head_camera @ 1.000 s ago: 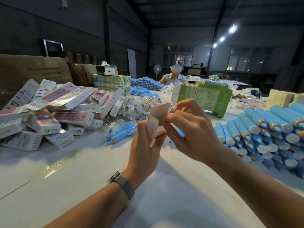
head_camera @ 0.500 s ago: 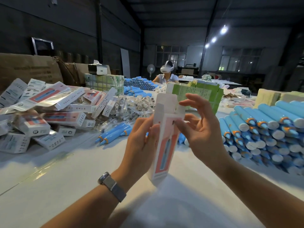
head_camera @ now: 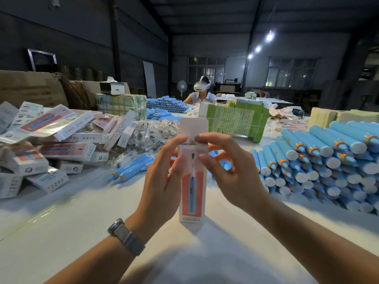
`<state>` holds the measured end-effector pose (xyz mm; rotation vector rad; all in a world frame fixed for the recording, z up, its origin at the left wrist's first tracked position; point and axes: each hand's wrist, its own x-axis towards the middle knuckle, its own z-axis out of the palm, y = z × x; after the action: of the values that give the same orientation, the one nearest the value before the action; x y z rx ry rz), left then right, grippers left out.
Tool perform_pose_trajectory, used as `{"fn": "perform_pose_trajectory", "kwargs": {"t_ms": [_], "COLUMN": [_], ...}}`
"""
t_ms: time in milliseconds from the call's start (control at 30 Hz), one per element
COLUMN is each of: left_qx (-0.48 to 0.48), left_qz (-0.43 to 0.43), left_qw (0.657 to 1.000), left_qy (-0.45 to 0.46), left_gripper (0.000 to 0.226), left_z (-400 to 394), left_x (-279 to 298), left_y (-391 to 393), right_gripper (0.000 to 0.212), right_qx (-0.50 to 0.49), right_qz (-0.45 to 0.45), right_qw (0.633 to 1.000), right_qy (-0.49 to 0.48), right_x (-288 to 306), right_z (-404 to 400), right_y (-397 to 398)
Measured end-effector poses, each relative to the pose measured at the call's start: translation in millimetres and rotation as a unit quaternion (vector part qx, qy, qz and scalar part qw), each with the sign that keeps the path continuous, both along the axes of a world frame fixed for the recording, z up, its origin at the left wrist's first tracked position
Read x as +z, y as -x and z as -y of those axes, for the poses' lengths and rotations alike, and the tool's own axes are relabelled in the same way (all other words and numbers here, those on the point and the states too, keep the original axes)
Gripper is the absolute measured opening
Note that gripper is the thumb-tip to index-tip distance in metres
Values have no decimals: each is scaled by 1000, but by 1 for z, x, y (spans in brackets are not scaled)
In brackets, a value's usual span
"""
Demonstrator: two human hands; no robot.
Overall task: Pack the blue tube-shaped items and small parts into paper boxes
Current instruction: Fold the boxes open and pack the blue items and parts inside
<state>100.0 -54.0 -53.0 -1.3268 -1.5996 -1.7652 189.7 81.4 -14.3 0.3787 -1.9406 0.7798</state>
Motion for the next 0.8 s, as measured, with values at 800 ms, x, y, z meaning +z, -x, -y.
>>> {"fn": "perform_pose_trajectory", "kwargs": {"t_ms": [800], "left_qx": [-38], "left_qz": [22], "left_qw": [999], "left_qy": [14], "left_gripper": [26], "left_z": [-1], "left_x": [-1], "left_y": [1], "right_gripper": [57], "right_qx": [102], "right_qz": [-1], "right_qw": [994], "right_qy": [50], "right_x": [28], "right_z": [-1], "right_y": [-7]}}
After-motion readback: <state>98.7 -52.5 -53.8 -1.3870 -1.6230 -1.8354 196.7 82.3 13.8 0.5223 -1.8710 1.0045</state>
